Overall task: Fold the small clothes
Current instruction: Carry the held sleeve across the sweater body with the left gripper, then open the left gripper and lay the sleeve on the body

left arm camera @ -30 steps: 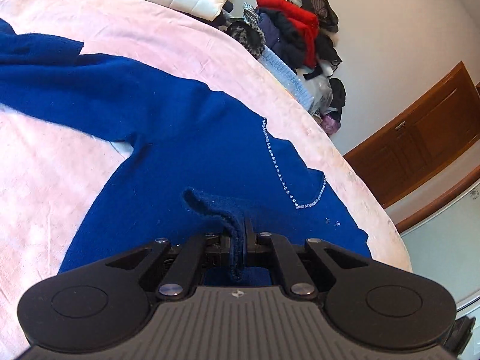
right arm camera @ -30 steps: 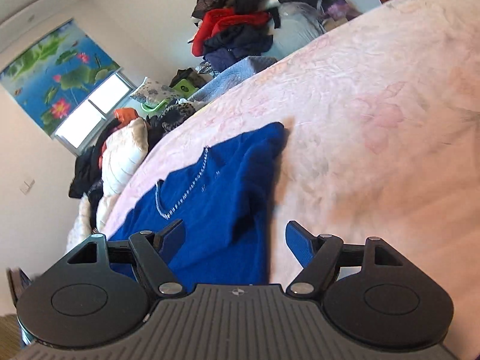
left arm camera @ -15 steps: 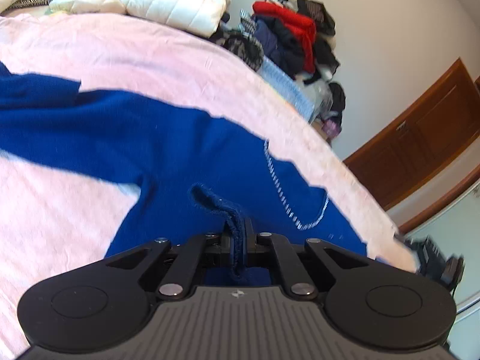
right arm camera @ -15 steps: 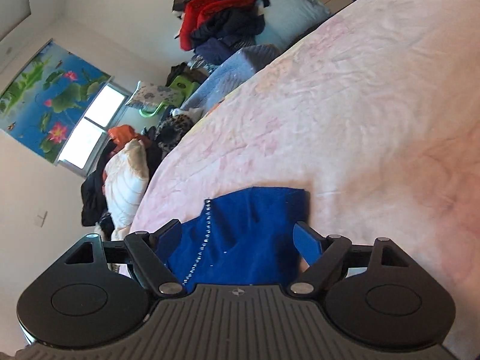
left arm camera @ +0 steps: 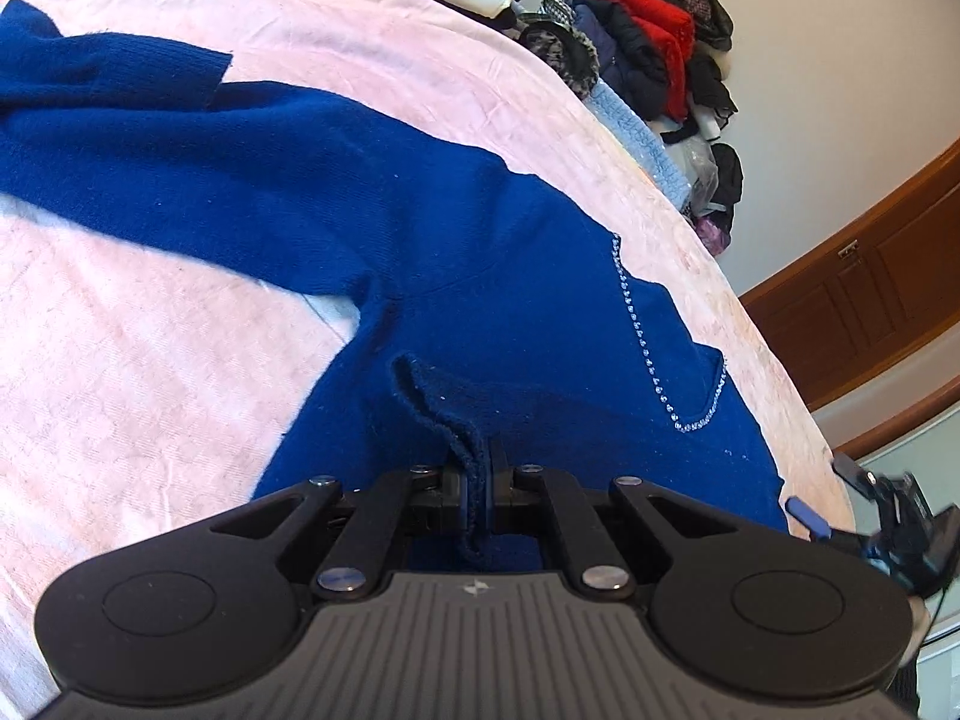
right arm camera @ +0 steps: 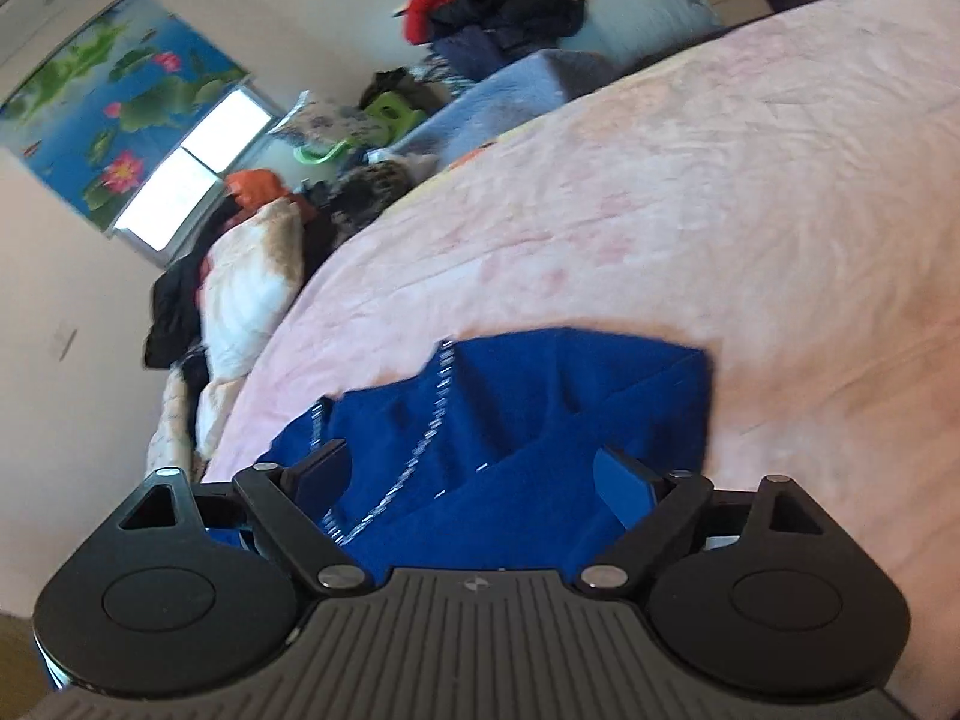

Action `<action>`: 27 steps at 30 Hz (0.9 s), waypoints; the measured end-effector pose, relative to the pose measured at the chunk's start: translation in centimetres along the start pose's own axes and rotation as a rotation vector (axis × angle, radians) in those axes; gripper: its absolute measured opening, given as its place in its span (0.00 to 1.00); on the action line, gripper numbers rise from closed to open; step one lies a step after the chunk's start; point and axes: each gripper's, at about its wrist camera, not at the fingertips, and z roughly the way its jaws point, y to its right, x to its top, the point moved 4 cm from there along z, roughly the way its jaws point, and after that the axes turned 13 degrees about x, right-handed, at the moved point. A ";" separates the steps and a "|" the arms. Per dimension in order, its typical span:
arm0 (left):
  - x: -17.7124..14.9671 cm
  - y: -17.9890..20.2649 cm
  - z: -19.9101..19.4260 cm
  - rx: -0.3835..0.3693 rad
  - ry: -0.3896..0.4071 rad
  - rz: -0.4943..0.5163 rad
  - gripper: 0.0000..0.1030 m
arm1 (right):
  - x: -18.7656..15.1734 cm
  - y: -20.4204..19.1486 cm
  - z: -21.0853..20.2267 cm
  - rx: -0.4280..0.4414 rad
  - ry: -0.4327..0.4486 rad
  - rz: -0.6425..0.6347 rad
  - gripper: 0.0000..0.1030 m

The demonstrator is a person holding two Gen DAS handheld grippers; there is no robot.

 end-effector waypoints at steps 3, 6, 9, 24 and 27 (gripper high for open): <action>0.1 -0.3 0.1 0.006 -0.002 0.008 0.05 | -2.7 0.6 1.6 -0.037 -0.113 -0.013 0.91; 0.0 -0.6 0.4 0.017 -0.031 0.010 0.05 | -3.2 0.8 1.1 -0.021 -0.066 -0.058 0.86; 0.3 -0.8 -1.2 -0.015 -0.011 0.034 0.06 | -3.3 1.1 0.4 -0.006 -0.035 -0.025 0.87; 6.4 -15.2 -10.1 0.436 0.475 -0.340 0.66 | -6.6 -0.2 0.6 -0.024 0.096 -0.262 0.96; 7.0 -10.5 -9.5 0.733 0.600 0.074 0.66 | -6.4 0.2 0.3 0.011 0.117 -0.222 0.96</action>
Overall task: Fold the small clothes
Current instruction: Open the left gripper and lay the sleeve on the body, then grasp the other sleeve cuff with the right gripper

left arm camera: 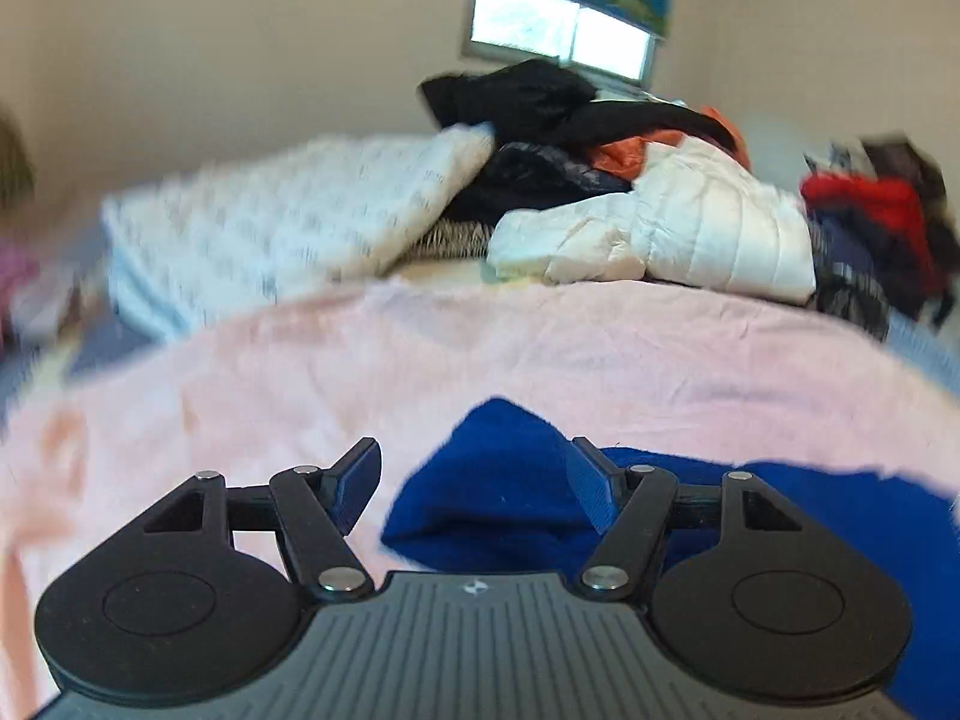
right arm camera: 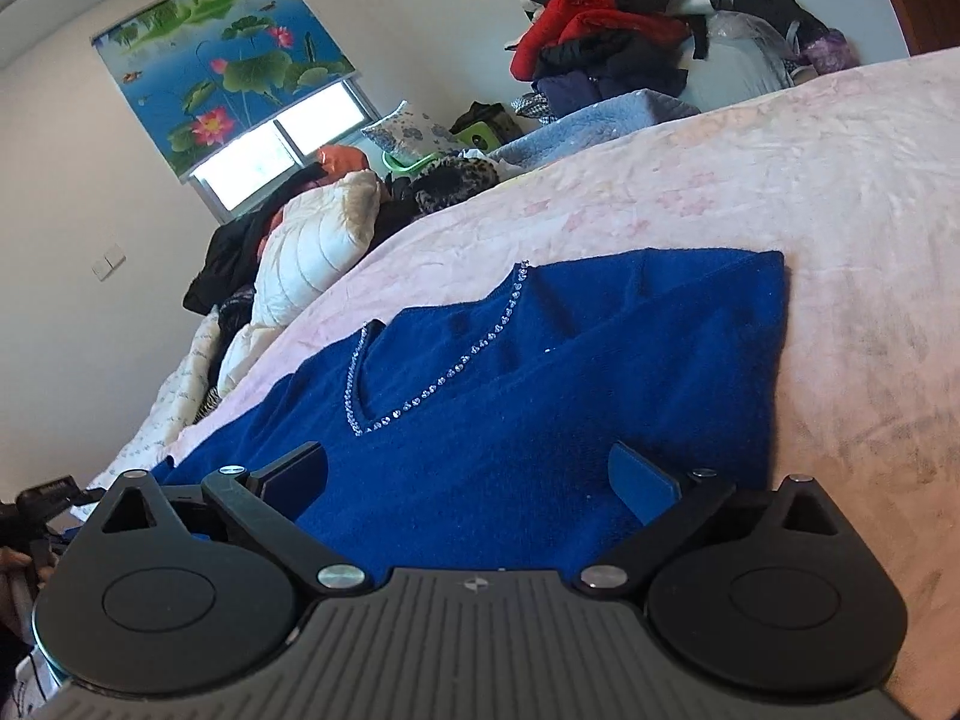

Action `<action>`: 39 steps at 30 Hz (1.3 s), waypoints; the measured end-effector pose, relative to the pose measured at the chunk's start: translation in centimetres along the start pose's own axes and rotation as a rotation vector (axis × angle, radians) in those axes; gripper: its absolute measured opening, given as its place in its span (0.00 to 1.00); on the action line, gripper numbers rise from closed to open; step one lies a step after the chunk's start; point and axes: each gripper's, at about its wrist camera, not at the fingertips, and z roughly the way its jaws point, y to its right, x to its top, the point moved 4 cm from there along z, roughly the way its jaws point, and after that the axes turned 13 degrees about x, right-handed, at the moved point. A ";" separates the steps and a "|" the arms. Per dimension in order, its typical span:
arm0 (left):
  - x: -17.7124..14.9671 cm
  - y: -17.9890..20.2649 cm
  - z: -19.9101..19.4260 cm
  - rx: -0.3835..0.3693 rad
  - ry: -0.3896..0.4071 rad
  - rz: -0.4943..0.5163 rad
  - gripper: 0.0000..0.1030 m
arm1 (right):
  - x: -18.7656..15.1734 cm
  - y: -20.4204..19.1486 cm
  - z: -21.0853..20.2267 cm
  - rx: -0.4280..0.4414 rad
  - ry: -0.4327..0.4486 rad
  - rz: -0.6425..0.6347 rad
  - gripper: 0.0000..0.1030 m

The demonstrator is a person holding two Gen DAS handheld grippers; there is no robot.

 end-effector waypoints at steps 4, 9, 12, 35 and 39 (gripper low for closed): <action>-0.7 5.4 -1.6 -0.005 0.216 0.293 0.67 | 0.0 0.1 0.0 0.010 0.010 0.013 0.97; -2.1 9.3 2.2 0.016 0.128 0.485 0.65 | 0.0 0.2 0.0 0.015 0.013 0.019 0.97; -2.4 8.8 1.8 -0.053 0.119 0.461 0.65 | 0.0 0.1 0.1 0.020 0.018 0.026 0.97; -1.4 6.0 3.9 -0.211 -0.085 0.206 0.14 | 0.0 0.6 -0.2 0.047 0.040 0.051 0.99; -0.6 5.1 3.4 -0.272 -0.138 0.097 0.12 | 0.0 0.6 -0.2 0.048 0.041 0.052 0.99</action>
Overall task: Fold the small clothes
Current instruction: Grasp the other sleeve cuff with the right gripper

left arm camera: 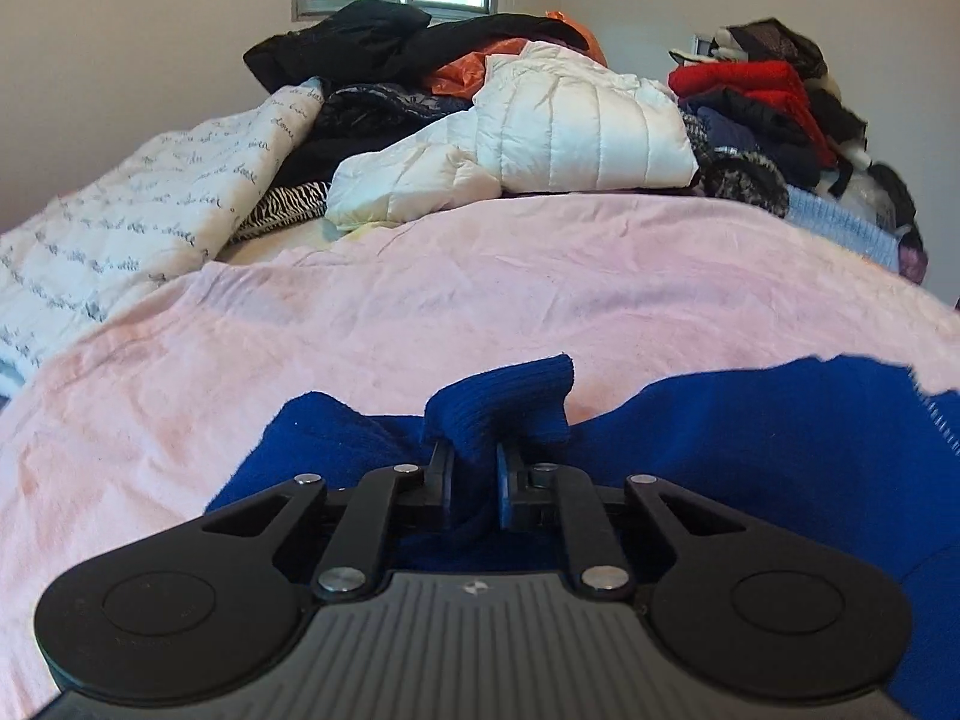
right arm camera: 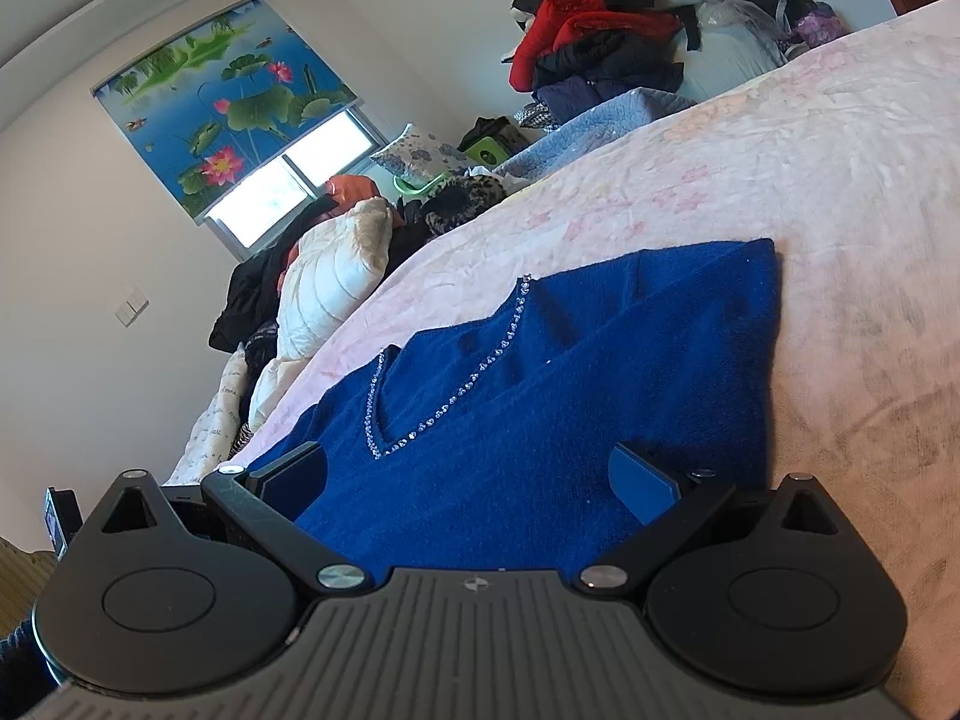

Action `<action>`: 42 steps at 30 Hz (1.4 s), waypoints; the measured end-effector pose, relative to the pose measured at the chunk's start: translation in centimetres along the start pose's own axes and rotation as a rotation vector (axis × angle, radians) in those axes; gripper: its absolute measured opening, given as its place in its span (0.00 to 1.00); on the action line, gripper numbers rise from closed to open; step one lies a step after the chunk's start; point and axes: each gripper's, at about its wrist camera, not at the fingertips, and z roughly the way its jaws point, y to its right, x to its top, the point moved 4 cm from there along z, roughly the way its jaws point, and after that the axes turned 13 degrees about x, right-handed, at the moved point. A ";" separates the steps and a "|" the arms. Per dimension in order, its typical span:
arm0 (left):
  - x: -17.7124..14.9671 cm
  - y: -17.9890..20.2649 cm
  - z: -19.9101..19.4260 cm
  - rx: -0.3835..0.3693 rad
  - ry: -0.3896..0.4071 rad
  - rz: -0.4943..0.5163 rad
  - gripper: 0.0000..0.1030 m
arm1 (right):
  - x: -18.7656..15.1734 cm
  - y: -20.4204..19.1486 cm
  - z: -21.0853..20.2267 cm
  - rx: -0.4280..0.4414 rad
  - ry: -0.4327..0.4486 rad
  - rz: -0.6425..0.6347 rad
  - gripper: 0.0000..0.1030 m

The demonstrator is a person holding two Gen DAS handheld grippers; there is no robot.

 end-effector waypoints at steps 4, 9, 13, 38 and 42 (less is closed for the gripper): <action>0.9 1.3 -4.0 -0.175 0.039 -0.090 0.12 | 0.0 0.0 0.0 -0.001 -0.001 -0.001 0.99; 1.0 4.9 -9.5 -0.392 0.077 -0.092 0.12 | 0.0 0.1 0.0 -0.001 -0.001 -0.001 0.99; -1.4 10.3 -14.8 -0.601 0.079 0.027 0.12 | 0.0 0.0 0.0 -0.005 -0.005 -0.004 0.99; -15.8 15.4 -18.7 -0.644 0.147 0.331 0.92 | -7.7 -8.7 -2.4 0.231 -0.261 0.389 0.97; -15.5 14.4 -17.7 -0.617 0.103 0.294 0.92 | -8.5 -10.1 -2.0 0.177 -0.315 0.228 0.87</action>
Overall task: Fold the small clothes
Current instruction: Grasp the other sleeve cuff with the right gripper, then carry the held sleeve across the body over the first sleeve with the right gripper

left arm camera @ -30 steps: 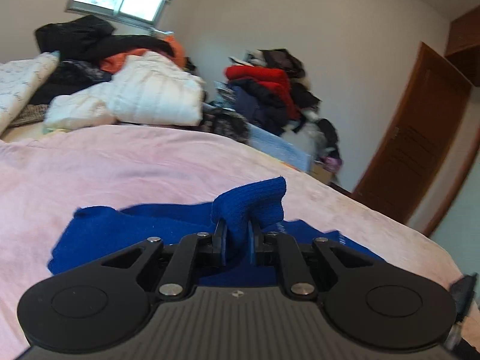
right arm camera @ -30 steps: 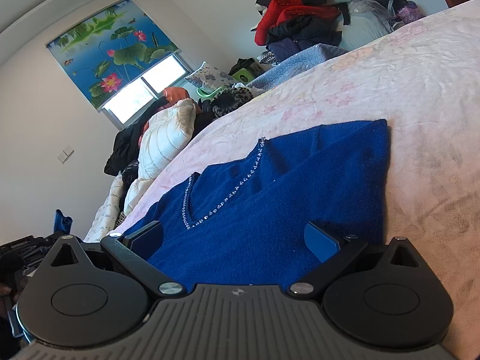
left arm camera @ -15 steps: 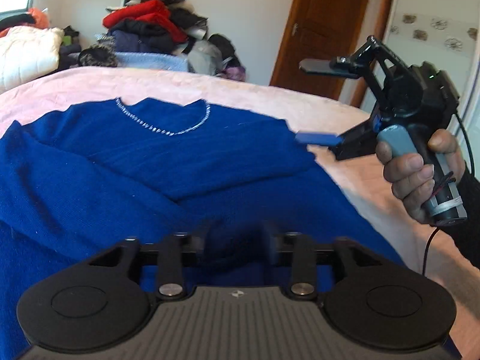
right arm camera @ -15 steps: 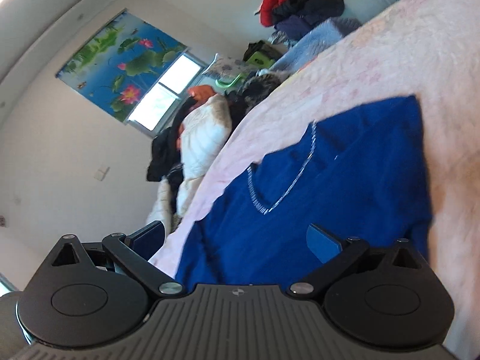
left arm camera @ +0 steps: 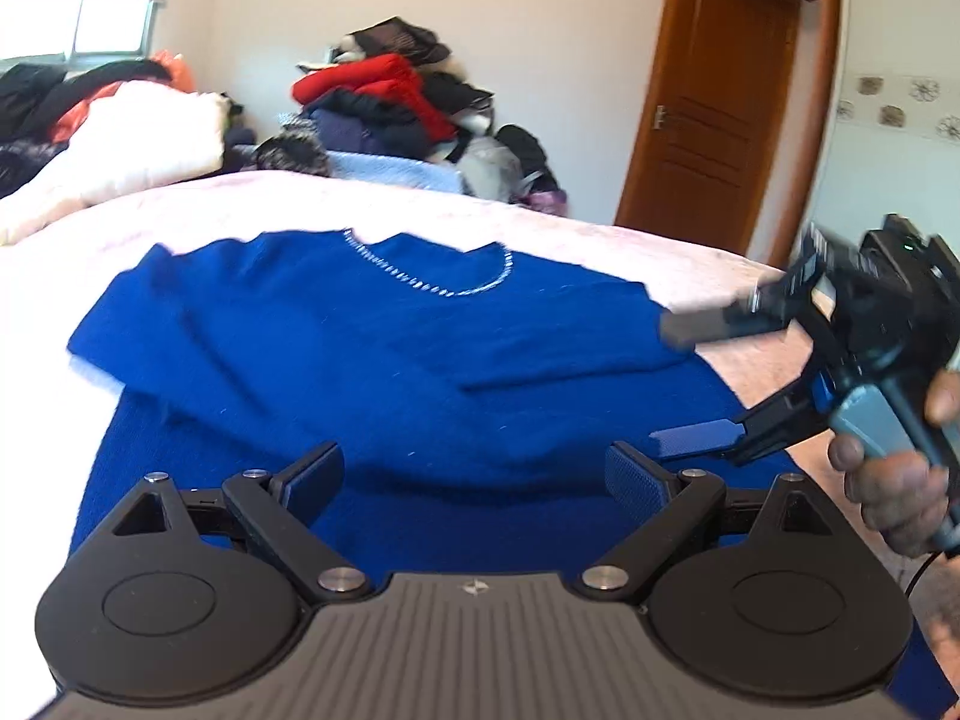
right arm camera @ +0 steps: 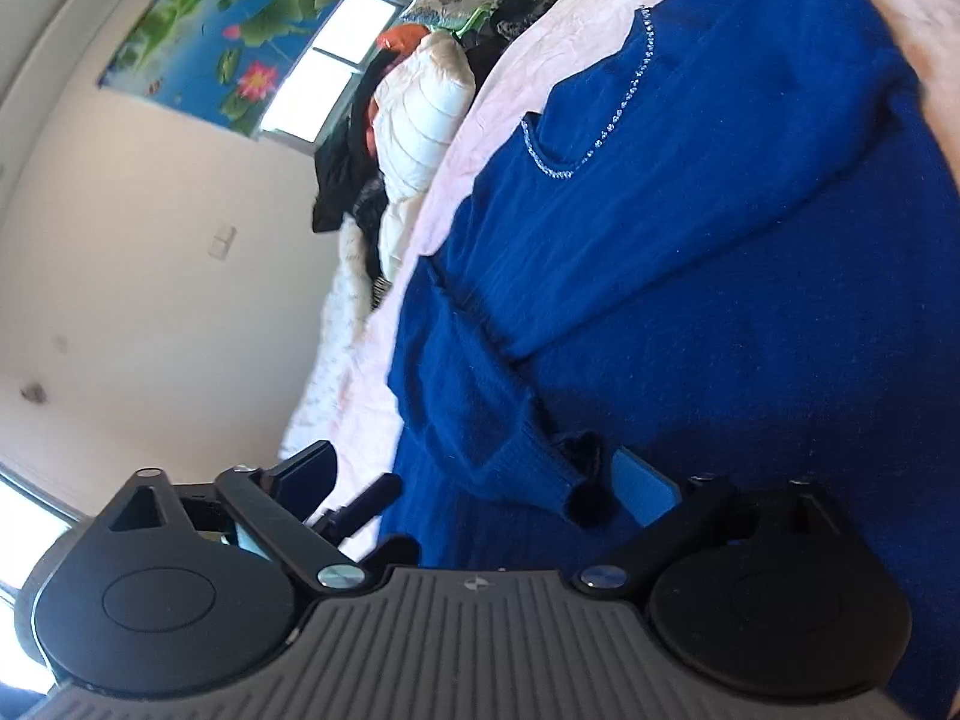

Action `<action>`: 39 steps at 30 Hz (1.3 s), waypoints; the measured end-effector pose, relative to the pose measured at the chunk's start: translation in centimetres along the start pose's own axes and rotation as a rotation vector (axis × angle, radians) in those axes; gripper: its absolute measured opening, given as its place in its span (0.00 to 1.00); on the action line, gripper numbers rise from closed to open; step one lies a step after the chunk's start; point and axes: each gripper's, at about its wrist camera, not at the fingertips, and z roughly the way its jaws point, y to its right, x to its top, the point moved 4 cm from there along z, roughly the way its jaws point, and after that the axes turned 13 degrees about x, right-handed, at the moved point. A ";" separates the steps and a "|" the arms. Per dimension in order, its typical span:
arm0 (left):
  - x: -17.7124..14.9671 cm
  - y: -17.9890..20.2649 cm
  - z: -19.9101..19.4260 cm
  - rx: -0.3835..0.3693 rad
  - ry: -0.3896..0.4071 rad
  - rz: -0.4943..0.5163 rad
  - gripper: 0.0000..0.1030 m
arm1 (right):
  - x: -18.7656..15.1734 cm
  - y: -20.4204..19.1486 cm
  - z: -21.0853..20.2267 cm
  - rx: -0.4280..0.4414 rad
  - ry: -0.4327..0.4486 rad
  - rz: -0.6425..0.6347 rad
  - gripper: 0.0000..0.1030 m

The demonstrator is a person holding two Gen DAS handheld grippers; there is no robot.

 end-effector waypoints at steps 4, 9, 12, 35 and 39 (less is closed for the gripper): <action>-0.3 -0.6 -0.6 0.011 0.000 0.004 0.92 | -1.9 -2.3 1.7 -0.178 -0.073 -0.346 0.70; -1.0 -1.4 -1.0 0.032 -0.026 -0.011 0.92 | -4.5 -4.0 3.7 -0.290 -0.169 -0.649 0.66; -1.2 -1.5 -1.0 0.046 -0.044 -0.024 0.92 | -5.3 -5.0 3.9 -0.319 -0.181 -0.762 0.57; -2.3 -2.3 0.4 0.049 -0.105 -0.060 0.92 | -7.2 -6.8 4.4 -0.363 -0.301 -0.967 0.41; -2.4 -2.4 0.4 0.041 -0.102 -0.080 0.92 | -6.3 -6.1 5.8 -0.367 -0.308 -0.985 0.23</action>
